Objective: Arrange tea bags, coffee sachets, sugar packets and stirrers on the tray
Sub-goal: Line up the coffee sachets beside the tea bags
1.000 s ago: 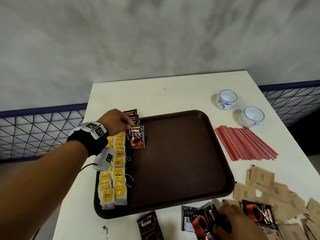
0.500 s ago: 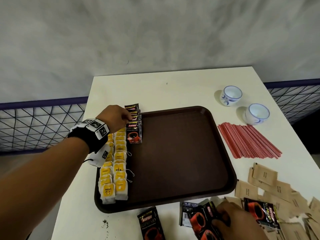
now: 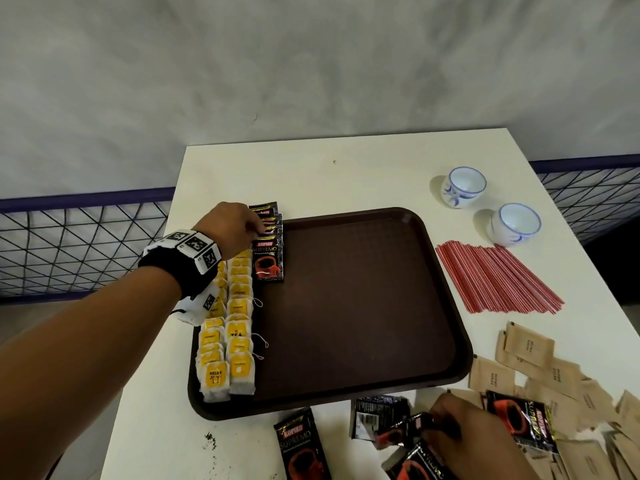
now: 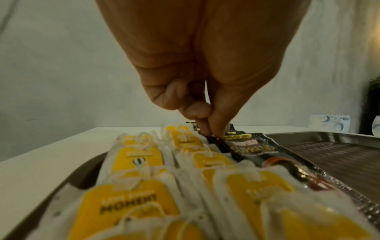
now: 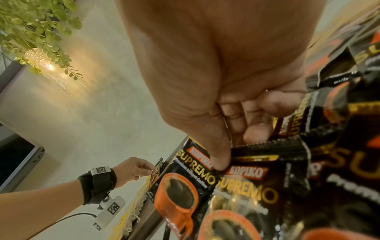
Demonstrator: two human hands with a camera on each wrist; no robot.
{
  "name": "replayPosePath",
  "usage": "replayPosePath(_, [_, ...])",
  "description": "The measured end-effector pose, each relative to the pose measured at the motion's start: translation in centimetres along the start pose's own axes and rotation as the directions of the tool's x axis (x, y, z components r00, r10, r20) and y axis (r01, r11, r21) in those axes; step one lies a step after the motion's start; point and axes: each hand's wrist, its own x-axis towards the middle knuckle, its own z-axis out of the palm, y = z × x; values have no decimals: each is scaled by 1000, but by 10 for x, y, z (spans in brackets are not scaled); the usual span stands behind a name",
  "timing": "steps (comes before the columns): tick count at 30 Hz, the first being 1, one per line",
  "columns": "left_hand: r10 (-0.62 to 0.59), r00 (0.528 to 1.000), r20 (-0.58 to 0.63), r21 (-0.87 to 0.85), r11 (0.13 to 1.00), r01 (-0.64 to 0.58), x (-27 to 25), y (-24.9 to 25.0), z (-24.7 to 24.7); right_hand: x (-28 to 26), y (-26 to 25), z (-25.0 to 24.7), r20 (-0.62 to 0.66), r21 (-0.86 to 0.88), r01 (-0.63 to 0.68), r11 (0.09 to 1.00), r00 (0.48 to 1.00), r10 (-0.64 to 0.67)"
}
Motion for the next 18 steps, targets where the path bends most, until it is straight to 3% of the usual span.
replayPosePath(9, [68,992,-108,32,997,-64,-9,3,-6,-7,-2,-1,-87,95,129,987,989,-121])
replayPosePath(13, [152,980,-126,-25,987,-157,-33,34,-2,-12,-8,-8,-171,107,236,966,961,-216])
replayPosePath(16, [283,957,-62,-215,932,-290,-72,79,10,-11,-17,-18,-191,138,282,950,948,-254])
replayPosePath(18, [389,916,102,-348,876,-333,-100,109,20,-8,-25,-25,-196,118,330,937,932,-304])
